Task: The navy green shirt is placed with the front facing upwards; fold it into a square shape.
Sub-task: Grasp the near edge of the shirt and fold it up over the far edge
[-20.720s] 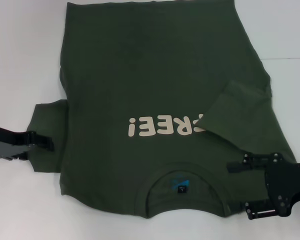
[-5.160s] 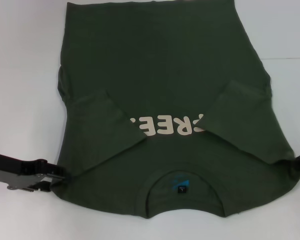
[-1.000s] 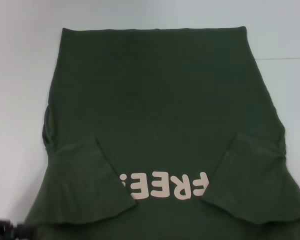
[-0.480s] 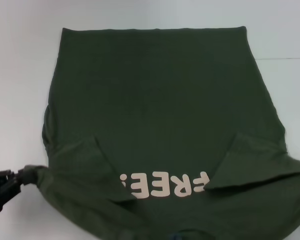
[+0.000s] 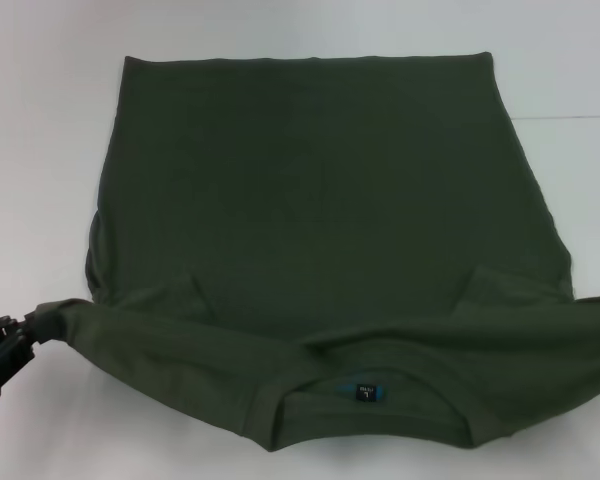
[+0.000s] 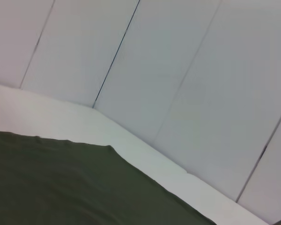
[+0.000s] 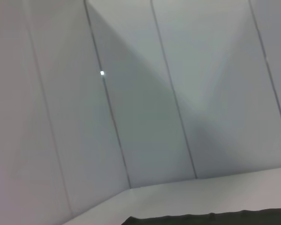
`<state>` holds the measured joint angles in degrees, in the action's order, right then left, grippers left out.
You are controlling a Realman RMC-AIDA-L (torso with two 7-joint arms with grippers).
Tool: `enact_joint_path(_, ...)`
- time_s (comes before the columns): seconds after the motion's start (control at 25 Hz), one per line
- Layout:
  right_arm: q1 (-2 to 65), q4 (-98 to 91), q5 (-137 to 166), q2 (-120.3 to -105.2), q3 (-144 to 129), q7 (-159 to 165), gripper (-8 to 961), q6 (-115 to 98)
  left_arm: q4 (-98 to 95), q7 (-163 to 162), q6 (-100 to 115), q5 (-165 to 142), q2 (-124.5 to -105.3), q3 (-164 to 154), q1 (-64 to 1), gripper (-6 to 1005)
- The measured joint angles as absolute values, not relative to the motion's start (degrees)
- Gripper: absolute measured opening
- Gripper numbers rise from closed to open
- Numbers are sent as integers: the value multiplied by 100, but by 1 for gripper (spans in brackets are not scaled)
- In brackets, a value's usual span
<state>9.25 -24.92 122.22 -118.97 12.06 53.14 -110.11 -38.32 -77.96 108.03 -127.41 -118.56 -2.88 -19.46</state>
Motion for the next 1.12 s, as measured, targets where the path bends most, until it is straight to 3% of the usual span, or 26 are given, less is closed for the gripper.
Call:
enact_joint_path(0.68,1298,-2408,12216,-11867,1697,5866,41,-10276,-3402,-7781,9945,-12729,-11831,-276,-2054,27)
enact_joint_path(1.12,1951,-2347,12139,-11802,1759,6288,40,-9331,-2912,-7256,8883,-12697,-11814,-278,-2705,28)
